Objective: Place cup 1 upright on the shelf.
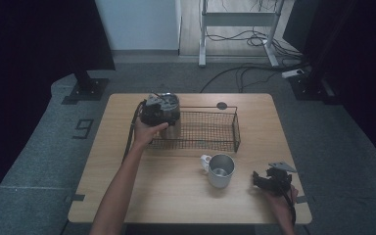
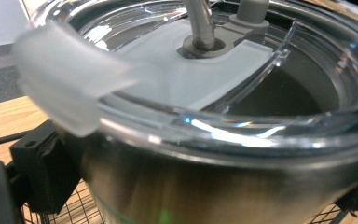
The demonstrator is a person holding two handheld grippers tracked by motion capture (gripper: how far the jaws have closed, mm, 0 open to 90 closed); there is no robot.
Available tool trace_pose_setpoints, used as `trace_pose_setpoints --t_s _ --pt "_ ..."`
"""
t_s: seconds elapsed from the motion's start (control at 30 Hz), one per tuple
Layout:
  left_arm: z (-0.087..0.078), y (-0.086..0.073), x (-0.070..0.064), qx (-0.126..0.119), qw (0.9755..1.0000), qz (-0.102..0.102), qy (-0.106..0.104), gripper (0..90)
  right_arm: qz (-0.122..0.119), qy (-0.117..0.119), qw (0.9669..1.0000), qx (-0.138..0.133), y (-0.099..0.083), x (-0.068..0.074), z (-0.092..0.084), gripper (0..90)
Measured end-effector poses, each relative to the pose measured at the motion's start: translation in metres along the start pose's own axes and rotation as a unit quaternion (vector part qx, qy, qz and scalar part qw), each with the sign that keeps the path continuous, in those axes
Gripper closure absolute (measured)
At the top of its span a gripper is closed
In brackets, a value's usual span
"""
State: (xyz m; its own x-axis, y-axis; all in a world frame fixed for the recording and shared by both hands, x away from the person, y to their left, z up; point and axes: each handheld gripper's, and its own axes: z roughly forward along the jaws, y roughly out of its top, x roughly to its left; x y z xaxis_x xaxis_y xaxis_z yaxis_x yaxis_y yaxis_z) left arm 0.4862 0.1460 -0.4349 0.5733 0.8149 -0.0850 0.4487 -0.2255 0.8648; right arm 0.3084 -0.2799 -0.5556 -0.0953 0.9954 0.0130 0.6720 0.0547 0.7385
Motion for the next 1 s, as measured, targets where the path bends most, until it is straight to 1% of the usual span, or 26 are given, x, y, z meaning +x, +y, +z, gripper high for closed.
trace_pose_setpoints --t_s 0.17,0.3,0.7,0.87,1.0 --pt "0.003 -0.004 0.002 0.005 1.0 -0.002 0.004 3.9 0.0 0.0 1.0 0.0 0.0 0.0 0.0 13.0" --pt "0.006 -0.007 0.003 0.013 0.9998 0.001 0.012 3.9 0.0 0.0 1.0 0.0 0.0 0.0 0.0 13.0" --pt "0.014 -0.015 0.002 0.026 0.9996 0.001 0.015 3.9 0.0 0.0 1.0 0.0 0.0 0.0 0.0 13.0" --pt "0.017 -0.018 0.002 0.027 0.9994 -0.002 0.021 3.9 0.0 0.0 1.0 0.0 0.0 0.0 0.0 13.0" --pt "0.018 -0.02 0.001 0.03 0.9993 0.001 0.021 3.8 0.0 0.0 1.0 0.0 0.0 0.0 0.0 13.0"
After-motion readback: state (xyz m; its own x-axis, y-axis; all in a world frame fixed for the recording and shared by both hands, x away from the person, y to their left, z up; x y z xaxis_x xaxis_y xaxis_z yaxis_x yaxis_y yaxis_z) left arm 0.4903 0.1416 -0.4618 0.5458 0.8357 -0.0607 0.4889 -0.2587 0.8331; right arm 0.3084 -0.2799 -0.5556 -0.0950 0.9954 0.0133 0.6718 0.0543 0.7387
